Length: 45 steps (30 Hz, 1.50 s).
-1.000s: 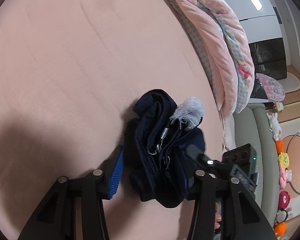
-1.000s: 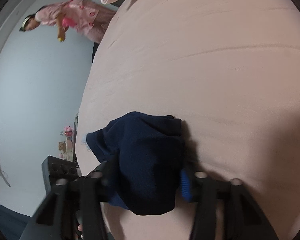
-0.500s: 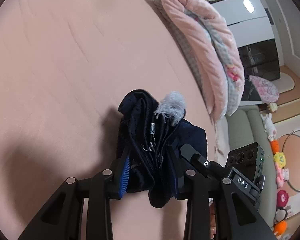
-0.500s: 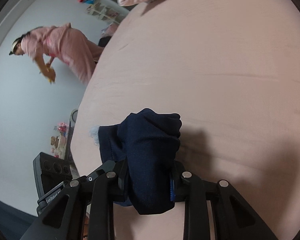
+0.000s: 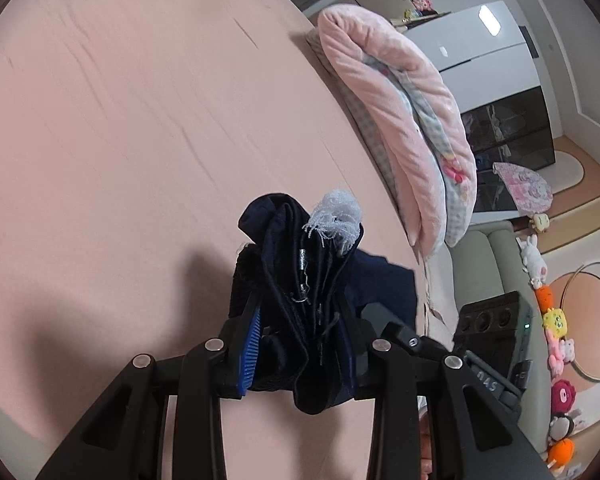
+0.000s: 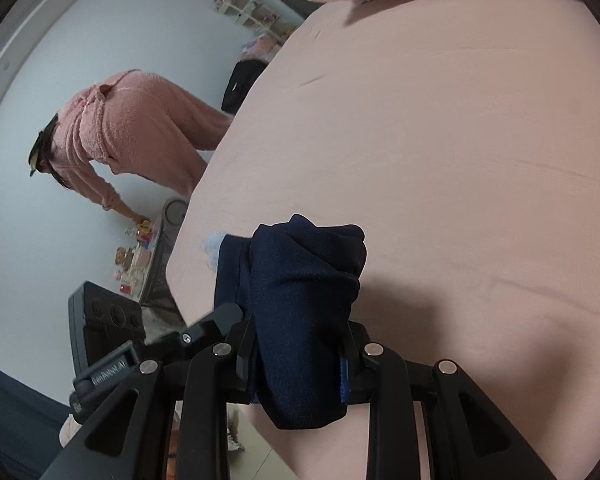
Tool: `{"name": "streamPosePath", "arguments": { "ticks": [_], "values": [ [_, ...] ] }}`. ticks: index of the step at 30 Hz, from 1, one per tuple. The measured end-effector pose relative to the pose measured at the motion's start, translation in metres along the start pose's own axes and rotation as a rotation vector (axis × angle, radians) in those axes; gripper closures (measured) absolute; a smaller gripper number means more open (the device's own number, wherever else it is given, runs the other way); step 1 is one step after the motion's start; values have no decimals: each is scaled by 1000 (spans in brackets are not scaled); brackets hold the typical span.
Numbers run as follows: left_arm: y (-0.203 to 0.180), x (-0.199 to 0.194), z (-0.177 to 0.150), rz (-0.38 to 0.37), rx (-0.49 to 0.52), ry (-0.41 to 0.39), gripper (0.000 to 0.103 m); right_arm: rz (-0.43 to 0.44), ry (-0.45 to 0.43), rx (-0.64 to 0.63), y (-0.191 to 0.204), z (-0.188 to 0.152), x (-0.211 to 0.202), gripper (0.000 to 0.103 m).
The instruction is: Fold clothes
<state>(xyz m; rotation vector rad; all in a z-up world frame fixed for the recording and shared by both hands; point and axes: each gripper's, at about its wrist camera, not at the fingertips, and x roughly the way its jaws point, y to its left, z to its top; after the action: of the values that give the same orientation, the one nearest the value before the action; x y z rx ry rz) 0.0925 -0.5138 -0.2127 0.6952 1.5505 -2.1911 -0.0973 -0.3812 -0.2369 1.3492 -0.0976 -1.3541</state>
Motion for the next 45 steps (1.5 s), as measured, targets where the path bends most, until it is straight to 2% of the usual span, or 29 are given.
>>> {"name": "streamPosePath", "arguments": {
  "ticks": [7, 14, 24, 33, 37, 40, 44, 45],
  "values": [
    [14, -11, 12, 65, 37, 3, 73, 9, 65, -32, 12, 4, 19, 76],
    [19, -10, 26, 62, 45, -4, 73, -9, 55, -44, 11, 16, 14, 76],
    [19, 7, 44, 118, 117, 32, 73, -68, 6, 48, -1, 26, 12, 76],
    [38, 32, 43, 180, 133, 114, 73, -146, 9, 151, -32, 12, 24, 76],
    [41, 37, 42, 192, 146, 129, 73, -175, -4, 160, -36, 10, 28, 76],
    [44, 38, 40, 218, 164, 142, 73, -196, -2, 158, -33, 10, 37, 75],
    [50, 46, 34, 325, 219, 170, 70, -214, 22, 165, -30, 7, 63, 73],
    [52, 47, 32, 321, 221, 168, 70, -217, 31, 167, -34, 6, 66, 71]
  ]
}}
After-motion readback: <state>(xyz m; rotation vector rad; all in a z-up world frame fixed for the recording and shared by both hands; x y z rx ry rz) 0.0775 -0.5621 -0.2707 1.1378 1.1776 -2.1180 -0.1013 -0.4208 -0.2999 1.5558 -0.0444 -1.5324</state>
